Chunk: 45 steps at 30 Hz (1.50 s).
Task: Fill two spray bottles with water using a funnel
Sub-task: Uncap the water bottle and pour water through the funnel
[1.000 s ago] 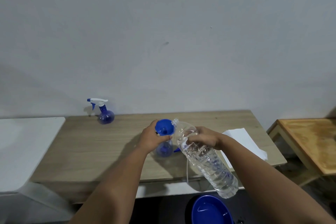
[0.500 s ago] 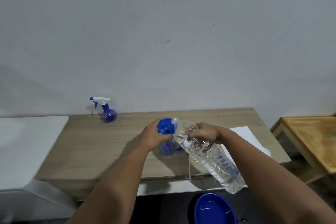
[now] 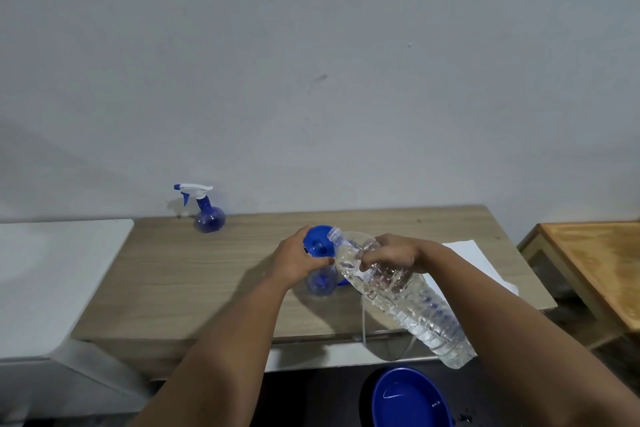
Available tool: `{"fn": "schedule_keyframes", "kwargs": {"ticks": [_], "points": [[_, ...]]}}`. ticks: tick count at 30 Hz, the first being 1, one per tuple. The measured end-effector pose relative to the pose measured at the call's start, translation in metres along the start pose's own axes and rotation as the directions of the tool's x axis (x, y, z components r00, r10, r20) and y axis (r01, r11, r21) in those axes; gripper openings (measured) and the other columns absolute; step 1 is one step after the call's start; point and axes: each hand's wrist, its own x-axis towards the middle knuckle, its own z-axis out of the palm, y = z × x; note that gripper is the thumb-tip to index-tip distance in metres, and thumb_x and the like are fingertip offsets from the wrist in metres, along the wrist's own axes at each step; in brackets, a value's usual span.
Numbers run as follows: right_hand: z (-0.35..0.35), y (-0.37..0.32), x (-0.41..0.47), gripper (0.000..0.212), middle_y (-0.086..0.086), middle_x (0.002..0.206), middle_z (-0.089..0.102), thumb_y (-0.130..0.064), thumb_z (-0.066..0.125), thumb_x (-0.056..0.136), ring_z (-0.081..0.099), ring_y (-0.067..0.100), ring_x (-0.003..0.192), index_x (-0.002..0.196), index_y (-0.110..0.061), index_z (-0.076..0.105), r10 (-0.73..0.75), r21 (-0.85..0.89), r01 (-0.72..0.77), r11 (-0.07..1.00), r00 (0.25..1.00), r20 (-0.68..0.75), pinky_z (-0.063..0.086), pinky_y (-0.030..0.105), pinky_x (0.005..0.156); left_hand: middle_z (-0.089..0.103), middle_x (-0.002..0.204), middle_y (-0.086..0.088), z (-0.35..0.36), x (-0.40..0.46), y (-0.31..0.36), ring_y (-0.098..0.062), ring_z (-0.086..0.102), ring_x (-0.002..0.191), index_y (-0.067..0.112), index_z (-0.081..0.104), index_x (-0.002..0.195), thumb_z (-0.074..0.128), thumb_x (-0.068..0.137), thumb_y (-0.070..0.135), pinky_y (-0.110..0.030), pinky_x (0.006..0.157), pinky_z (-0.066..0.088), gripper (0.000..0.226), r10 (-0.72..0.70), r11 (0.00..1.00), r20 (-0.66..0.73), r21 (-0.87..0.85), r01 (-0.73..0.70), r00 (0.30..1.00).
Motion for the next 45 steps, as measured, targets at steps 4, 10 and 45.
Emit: {"fn": "schedule_keyframes", "kwargs": {"ticks": [4, 10, 45], "points": [[0.001, -0.002, -0.001, 0.021, 0.002, 0.077, 0.069, -0.019, 0.076, 0.089, 0.065, 0.013, 0.058, 0.107, -0.009, 0.072, 0.020, -0.012, -0.020, 1.000, 1.000, -0.002, 0.052, 0.023, 0.048, 0.073, 0.100, 0.019, -0.001, -0.001, -0.001, -0.004, 0.069, 0.091, 0.041, 0.063, 0.119, 0.091, 0.059, 0.050, -0.033, 0.087, 0.058, 0.067, -0.003, 1.000, -0.006, 0.003, 0.003, 1.000], [0.000, -0.001, 0.001, 0.055, 0.011, 0.089, 0.072, -0.034, 0.081, 0.068, 0.068, 0.024, 0.069, 0.116, -0.009, 0.073, 0.060, -0.014, -0.060, 0.998, 0.998, 0.016, 0.058, 0.032, 0.059, 0.073, 0.100, 0.018, -0.002, -0.002, -0.002, -0.008, 0.070, 0.091, 0.044, 0.063, 0.117, 0.090, 0.057, 0.050, -0.038, 0.087, 0.058, 0.066, -0.006, 1.000, -0.010, -0.014, 0.006, 1.000], [-0.007, 0.004, 0.000, 0.061, 0.017, 0.103, 0.074, -0.037, 0.085, 0.066, 0.073, 0.030, 0.084, 0.116, -0.006, 0.072, 0.116, -0.031, -0.114, 0.993, 0.990, 0.078, 0.062, 0.046, 0.079, 0.073, 0.099, 0.017, -0.004, -0.004, 0.016, -0.010, 0.069, 0.092, 0.042, 0.062, 0.114, 0.085, 0.059, 0.047, -0.041, 0.087, 0.058, 0.060, -0.008, 1.000, 0.024, 0.030, 0.008, 1.000]]}}
